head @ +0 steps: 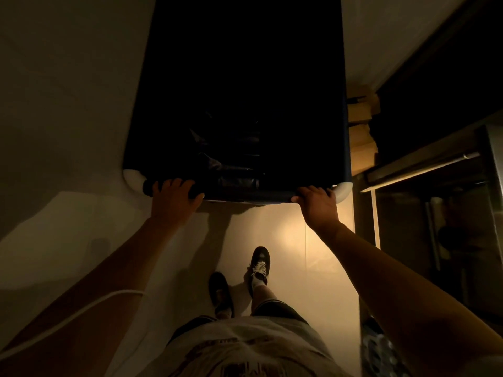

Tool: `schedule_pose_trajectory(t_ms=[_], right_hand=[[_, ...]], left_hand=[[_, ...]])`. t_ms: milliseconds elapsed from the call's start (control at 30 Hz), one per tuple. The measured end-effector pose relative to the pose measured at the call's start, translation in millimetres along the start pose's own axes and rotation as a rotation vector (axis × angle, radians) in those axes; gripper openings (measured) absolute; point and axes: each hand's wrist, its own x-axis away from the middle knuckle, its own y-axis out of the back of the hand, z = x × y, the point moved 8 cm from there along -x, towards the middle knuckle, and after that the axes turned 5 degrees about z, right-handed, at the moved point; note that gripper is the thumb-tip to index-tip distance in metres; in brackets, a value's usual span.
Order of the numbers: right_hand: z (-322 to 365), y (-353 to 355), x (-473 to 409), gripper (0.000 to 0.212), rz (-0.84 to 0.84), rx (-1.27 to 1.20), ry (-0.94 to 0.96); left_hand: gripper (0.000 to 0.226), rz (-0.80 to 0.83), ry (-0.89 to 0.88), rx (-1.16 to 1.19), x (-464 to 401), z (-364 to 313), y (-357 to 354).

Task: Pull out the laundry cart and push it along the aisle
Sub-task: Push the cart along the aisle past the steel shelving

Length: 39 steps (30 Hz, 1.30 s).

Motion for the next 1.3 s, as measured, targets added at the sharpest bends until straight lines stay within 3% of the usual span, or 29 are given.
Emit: schedule_pose_trajectory(t_ms=[800,1100,1300], right_hand=[[-4,7,-33,0.032,0.036,0.02,0.057],[-6,7,-34,0.039,0.051,0.024,0.074],[-5,7,-33,0.047,0.065,0.04,0.104]], left_hand=[[0.053,0.033,0.074,0.061,-26,-1,10],[0.054,-0.004,-0.008,0.178,-24,-62,12],[0.049,-0.01,-0.037,0.064,-33,-77,-1]])
